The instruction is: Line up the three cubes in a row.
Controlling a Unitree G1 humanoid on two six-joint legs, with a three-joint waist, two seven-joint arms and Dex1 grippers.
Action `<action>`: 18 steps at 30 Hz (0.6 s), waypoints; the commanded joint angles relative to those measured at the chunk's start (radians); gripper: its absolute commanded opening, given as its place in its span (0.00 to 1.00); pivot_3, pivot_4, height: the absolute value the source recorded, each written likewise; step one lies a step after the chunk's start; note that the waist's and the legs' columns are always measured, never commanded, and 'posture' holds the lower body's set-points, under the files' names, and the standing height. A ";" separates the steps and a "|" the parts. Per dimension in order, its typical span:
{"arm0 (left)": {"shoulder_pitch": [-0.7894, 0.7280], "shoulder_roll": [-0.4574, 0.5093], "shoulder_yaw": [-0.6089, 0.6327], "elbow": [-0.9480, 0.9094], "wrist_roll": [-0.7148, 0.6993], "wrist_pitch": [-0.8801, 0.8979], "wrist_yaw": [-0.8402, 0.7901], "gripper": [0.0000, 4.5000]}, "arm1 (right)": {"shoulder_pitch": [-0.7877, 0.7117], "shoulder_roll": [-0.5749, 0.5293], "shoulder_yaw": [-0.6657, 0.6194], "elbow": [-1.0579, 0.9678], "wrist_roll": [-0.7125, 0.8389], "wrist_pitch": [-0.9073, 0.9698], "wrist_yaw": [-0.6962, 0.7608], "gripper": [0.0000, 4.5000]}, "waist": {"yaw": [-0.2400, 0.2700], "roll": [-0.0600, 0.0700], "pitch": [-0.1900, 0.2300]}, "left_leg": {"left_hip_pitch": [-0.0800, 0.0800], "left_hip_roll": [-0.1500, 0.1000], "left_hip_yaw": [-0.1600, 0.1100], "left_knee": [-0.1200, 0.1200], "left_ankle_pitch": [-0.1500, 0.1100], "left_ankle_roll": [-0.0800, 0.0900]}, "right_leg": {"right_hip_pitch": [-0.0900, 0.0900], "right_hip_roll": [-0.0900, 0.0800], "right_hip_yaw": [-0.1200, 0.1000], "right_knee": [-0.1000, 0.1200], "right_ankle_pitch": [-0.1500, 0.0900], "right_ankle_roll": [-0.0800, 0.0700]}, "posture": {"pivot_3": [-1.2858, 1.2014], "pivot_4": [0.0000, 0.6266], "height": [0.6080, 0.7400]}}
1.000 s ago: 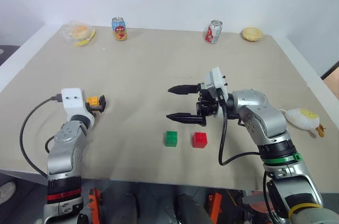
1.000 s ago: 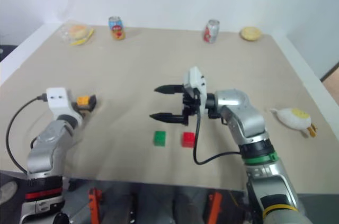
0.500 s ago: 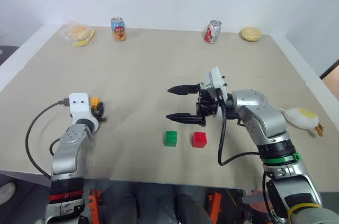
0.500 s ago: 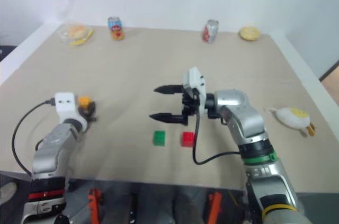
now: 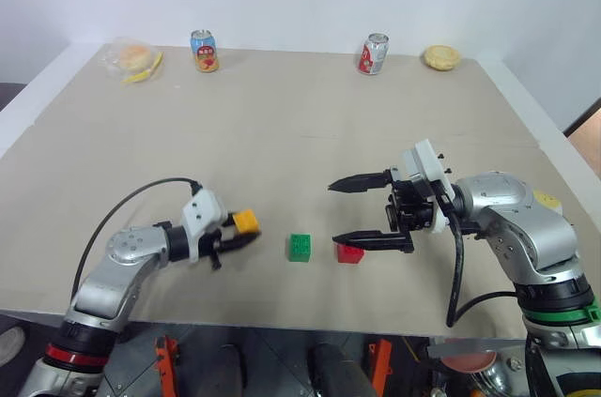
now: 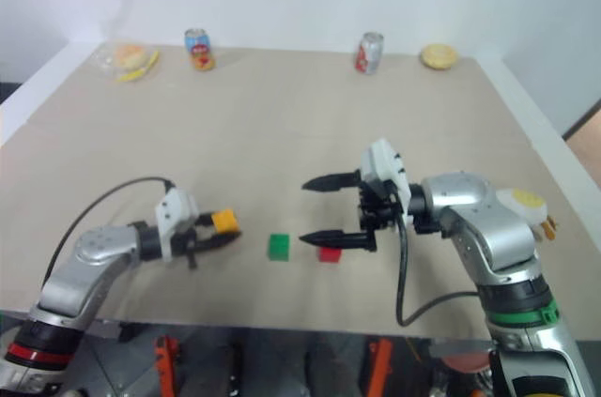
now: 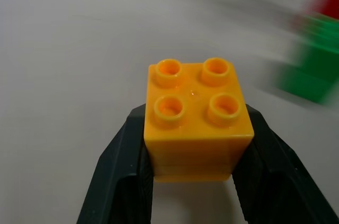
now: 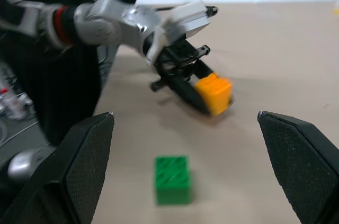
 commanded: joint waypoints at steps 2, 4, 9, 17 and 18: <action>-0.102 0.038 -0.029 0.107 -0.021 -0.099 -0.202 0.30 | 0.034 -0.025 -0.056 -0.092 0.039 0.023 -0.034 1.00 | 0.002 0.000 0.000 | 0.000 0.000 0.000 0.000 0.000 0.000 | 0.000 0.000 0.000 0.000 0.000 0.000 | 0.52 0.24 0.95; -0.169 0.034 -0.040 0.191 -0.018 -0.127 -0.266 0.30 | 0.061 -0.029 -0.074 -0.126 0.052 0.037 -0.060 1.00 | 0.006 0.000 0.000 | -0.001 -0.001 0.000 0.002 0.000 0.000 | 0.001 -0.001 -0.001 0.000 0.000 0.000 | 0.52 0.24 0.95; -0.255 0.005 -0.070 0.367 0.013 -0.216 -0.370 0.30 | 0.107 -0.038 -0.100 -0.180 0.070 0.059 -0.109 1.00 | 0.003 0.000 0.000 | -0.002 -0.001 0.002 0.003 0.000 0.000 | 0.001 -0.003 0.000 0.000 0.000 0.003 | 0.52 0.24 0.95; -0.281 -0.024 -0.113 0.422 0.035 -0.249 -0.448 0.30 | 0.150 -0.061 -0.134 -0.225 0.094 0.077 -0.148 1.00 | 0.003 0.000 0.000 | -0.003 -0.001 0.000 0.002 -0.001 0.003 | 0.001 -0.001 -0.001 0.000 -0.002 0.002 | 0.52 0.24 0.95; -0.284 -0.026 -0.114 0.426 0.039 -0.248 -0.449 0.30 | 0.153 -0.064 -0.136 -0.229 0.096 0.078 -0.151 1.00 | 0.003 0.000 0.000 | -0.003 -0.001 0.000 0.002 -0.001 0.003 | 0.001 -0.001 -0.001 0.000 -0.002 0.002 | 0.52 0.24 0.95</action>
